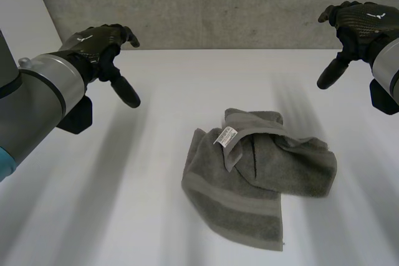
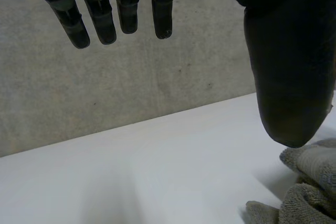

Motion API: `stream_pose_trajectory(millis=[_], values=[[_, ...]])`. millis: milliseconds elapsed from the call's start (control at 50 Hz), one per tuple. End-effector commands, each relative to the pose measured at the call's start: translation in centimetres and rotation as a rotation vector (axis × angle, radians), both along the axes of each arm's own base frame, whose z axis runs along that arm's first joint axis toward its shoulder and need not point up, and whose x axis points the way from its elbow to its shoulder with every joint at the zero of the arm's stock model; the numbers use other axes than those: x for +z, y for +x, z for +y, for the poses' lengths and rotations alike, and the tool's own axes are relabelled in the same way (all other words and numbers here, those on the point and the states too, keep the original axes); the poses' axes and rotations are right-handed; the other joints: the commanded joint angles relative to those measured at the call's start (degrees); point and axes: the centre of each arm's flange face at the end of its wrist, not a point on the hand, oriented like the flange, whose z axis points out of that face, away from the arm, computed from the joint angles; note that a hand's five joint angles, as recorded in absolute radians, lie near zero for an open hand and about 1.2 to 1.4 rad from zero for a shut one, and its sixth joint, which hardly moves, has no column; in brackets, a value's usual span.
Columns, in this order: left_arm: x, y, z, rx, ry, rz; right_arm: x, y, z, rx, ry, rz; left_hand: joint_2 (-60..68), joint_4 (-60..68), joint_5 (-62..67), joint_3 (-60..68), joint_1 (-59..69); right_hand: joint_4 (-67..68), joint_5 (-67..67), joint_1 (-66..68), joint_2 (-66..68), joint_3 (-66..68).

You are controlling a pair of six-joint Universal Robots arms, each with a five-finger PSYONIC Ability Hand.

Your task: Fold the towel.

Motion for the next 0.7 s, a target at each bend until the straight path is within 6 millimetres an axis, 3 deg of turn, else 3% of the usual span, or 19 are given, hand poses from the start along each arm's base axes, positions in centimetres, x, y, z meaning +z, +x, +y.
stream_pose_trajectory(millis=[20,80,240,280,340,400,440,460,500,520,540,560,580,600,620,660,700], values=[[0.1,-0.3,0.5,-0.031,-0.001,0.011,0.4,0.1,0.0,0.009,-0.024,0.022,-3.04,-3.60,-2.54,-3.30,-4.05,-4.79,-3.33,-3.28,-3.91,-4.09],[0.1,-1.0,1.1,-0.078,0.000,0.016,0.5,0.1,0.0,0.016,-0.034,0.049,-3.21,-3.76,-2.71,-3.47,-4.22,-4.79,-3.33,-3.28,-3.91,-4.09],[-1.1,-3.2,2.6,-0.270,0.034,0.017,-0.7,0.6,0.6,0.085,-0.076,0.359,-3.37,-3.93,-2.88,-3.63,-4.39,-4.79,-3.33,-3.28,-3.91,-4.09],[-2.7,-4.3,3.3,-0.359,0.084,0.003,-1.9,0.6,0.9,0.126,-0.076,0.493,-3.37,-3.93,-2.88,-3.63,-4.39,-4.79,-3.33,-3.28,-3.91,-4.09],[-3.5,-5.0,3.8,-0.415,0.101,-0.012,-3.0,0.8,1.2,0.186,-0.079,0.577,-3.21,-3.76,-2.71,-3.47,-4.22,-4.79,-3.33,-3.28,-3.91,-4.09],[-5.3,-6.1,4.6,-0.508,0.120,-0.073,-4.3,1.4,1.6,0.266,-0.069,0.589,-3.04,-3.60,-2.54,-3.30,-4.05,-4.79,-3.33,-3.28,-3.91,-4.09],[-7.5,-6.9,5.0,-0.567,0.131,-0.162,-5.0,1.8,1.6,0.311,-0.057,0.580,-3.04,-3.60,-2.54,-3.30,-4.05,-4.79,-3.33,-3.28,-3.91,-4.09],[-7.5,-6.9,5.0,-0.567,0.132,-0.163,-5.0,1.8,1.6,0.311,-0.057,0.580,-3.04,-3.60,-2.54,-3.30,-4.05,-4.79,-3.33,-3.28,-3.91,-4.09],[-10.1,-7.5,5.4,-0.615,0.154,-0.249,-7.4,2.9,1.5,0.413,-0.019,0.562,-2.87,-3.43,-2.37,-3.13,-3.88,-4.79,-3.33,-3.28,-3.91,-4.09],[-10.1,-7.5,5.4,-0.615,0.154,-0.249,-7.5,2.9,1.5,0.413,-0.019,0.561,-2.87,-3.43,-2.37,-3.13,-3.88,-4.79,-3.33,-3.28,-3.91,-4.09],[-11.4,-7.6,5.6,-0.639,0.167,-0.287,-8.7,3.6,1.5,0.450,-0.001,0.551,-2.37,-2.93,-1.87,-2.63,-3.38,-4.79,-3.33,-3.28,-3.91,-4.09],[-11.4,-7.6,5.7,-0.640,0.167,-0.288,-9.9,4.3,1.4,0.469,0.016,0.542,-2.36,-2.92,-1.87,-2.63,-3.38,-4.79,-3.33,-3.28,-3.91,-4.09],[-12.6,-7.6,5.9,-0.662,0.180,-0.326,-9.9,4.3,1.4,0.470,0.017,0.542,-2.36,-2.92,-1.87,-2.63,-3.38,-4.79,-3.33,-3.28,-3.91,-4.09],[-13.6,-7.6,6.2,-0.686,0.186,-0.365,-11.2,5.0,1.0,0.472,0.034,0.527,-2.36,-2.92,-1.87,-2.63,-3.38,-4.79,-3.33,-3.28,-3.91,-4.09],[-13.6,-7.6,6.2,-0.686,0.186,-0.366,-11.2,5.0,1.0,0.472,0.034,0.527,-2.36,-2.92,-1.87,-2.63,-3.38,-4.79,-3.33,-3.28,-3.91,-4.09],[-15.0,-7.6,7.0,-0.738,0.173,-0.448,-13.6,5.7,-0.1,0.432,0.081,0.483,-2.36,-2.92,-1.87,-2.63,-3.38,5.33,6.79,6.84,6.21,6.03],[-15.4,-7.4,7.2,-0.761,0.156,-0.486,-14.6,5.8,-0.8,0.406,0.102,0.454,-2.36,-2.92,-1.87,-2.63,-3.38,10.71,12.18,12.23,11.60,11.41]])
